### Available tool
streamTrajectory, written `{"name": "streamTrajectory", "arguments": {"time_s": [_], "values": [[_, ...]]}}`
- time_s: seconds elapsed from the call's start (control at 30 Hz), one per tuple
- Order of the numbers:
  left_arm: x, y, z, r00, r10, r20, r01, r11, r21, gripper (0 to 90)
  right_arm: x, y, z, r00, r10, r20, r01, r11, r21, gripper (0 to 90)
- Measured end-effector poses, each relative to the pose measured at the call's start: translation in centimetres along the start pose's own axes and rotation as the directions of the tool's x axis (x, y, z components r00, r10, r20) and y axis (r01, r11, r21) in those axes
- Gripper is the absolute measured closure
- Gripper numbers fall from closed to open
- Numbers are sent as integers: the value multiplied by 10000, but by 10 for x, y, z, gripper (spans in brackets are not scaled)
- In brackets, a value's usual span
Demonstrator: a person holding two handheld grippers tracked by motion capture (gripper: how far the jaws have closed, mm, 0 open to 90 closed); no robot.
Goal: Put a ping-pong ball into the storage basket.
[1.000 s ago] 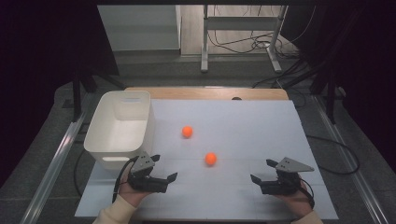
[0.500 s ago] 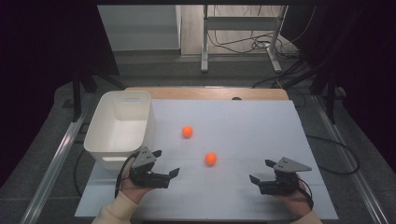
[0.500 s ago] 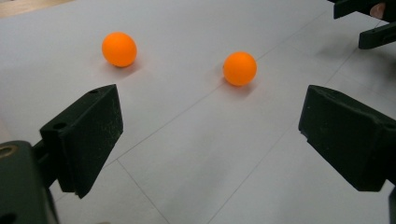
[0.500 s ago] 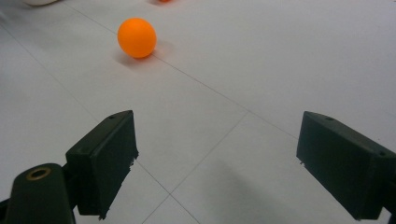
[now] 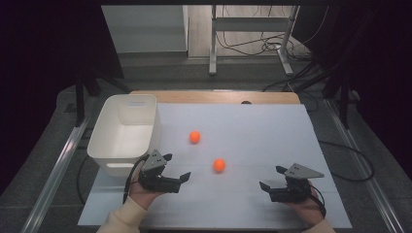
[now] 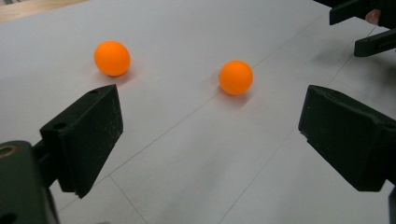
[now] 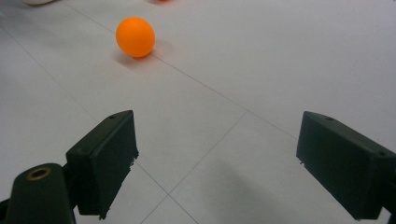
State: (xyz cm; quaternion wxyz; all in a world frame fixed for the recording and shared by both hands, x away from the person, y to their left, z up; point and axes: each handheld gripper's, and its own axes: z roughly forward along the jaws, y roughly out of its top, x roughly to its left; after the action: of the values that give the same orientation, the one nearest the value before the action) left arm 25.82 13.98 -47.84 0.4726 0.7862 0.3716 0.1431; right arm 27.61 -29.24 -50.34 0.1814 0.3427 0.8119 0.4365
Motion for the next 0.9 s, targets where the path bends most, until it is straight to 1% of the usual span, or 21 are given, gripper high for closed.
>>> {"name": "streamTrajectory", "arguments": {"time_s": [0.3, 0.43, 0.57, 0.7, 0.9], "values": [[1, 4, 4, 9999, -119, -9, 119, 9999, 23, 74, 0, -1, -1, 10000, 12, 29, -12, 10000, -2, 127], [-2, 9, 6, 10000, -4, 52, 4, 10000, 22, 74, -1, -1, -2, 10000, 37, 74, -37, 10000, 10, 127], [-3, 13, 9, 9999, 24, 98, -24, 10000, 23, 75, 0, -2, -2, 9999, -28, 101, 27, 10000, 24, 127], [-1, 13, 14, 10000, -6, 82, 5, 10000, 100, 75, 0, -2, -2, 10000, -14, 88, 14, 10000, 22, 127], [1, 16, 16, 9999, -81, 66, 80, 9999, 77, 75, 0, -2, -2, 9999, -39, 109, 39, 10000, 62, 127]]}}
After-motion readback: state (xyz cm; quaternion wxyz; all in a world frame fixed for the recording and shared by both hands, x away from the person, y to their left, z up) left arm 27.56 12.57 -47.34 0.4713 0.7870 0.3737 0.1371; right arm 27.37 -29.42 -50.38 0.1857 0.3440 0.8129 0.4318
